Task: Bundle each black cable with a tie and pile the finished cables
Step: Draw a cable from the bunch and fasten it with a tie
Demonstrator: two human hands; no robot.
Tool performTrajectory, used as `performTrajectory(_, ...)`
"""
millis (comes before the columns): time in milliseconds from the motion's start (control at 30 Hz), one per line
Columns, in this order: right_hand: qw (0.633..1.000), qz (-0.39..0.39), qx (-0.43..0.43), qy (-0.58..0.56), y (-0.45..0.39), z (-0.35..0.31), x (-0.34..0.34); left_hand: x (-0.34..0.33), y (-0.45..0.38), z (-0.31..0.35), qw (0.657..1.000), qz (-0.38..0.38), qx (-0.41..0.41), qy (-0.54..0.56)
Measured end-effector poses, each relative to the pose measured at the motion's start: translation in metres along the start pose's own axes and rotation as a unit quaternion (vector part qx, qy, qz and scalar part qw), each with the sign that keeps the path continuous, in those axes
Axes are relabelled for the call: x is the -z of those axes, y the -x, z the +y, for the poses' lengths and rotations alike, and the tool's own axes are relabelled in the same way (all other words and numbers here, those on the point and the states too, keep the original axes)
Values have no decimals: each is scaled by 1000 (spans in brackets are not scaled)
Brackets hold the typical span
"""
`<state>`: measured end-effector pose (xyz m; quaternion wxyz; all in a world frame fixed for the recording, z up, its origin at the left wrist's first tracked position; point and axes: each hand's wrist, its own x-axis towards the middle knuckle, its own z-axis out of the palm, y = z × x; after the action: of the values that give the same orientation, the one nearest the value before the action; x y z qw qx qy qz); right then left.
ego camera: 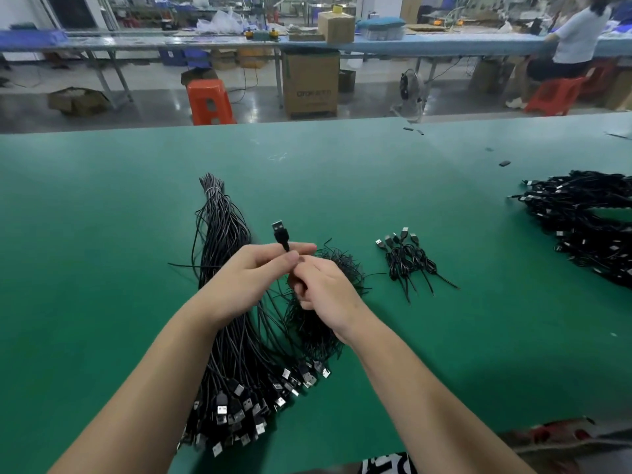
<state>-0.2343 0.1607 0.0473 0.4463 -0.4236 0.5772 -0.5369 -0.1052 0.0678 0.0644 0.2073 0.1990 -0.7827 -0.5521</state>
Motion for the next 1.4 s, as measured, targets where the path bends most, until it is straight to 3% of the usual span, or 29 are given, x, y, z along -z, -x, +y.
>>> performTrajectory(267,973,7,107,202,5,-5,3,0,5,1,989,95,-10,114)
performTrajectory(367,964,-3,121,239,4,-9,1,2,5,0,994,75,-2,77)
performTrajectory(467,962,-11,137,236,3,-13,1,4,5,0,992,120,-18,37)
performTrajectory(600,964,-7,141,225,1,-7,3,7,-1,11,960,210,-78,168)
performTrajectory(667,969,-12,133,206,-3,-2,1,11,-3,22,931,214,-109,275)
performTrajectory(767,985,-28,107,135,-8,6,-7,16,1,37,906,173,-117,369)
performTrajectory(833,989,-54,96,97,-10,8,-11,17,7,43,905,91,-102,402)
performTrajectory(933,994,-71,71,49,-14,11,-11,29,18,46,846,-105,-74,518)
performTrajectory(1033,995,-78,31,-54,-14,17,-9,39,26,41,799,-174,-73,570)
performTrajectory(1067,993,-89,20,-70,-14,19,-10,42,27,40,802,-158,-82,570)
performTrajectory(1167,993,-98,-24,-66,-13,22,-18,49,28,42,935,37,-136,325)
performTrajectory(1233,992,-87,-42,-86,-14,21,-25,49,23,45,942,99,-178,268)
performTrajectory(1300,987,-76,-57,-132,-17,17,-29,45,20,46,932,78,-202,290)
performTrajectory(1400,959,-64,-87,-261,-24,12,-29,42,23,46,924,-61,-136,352)
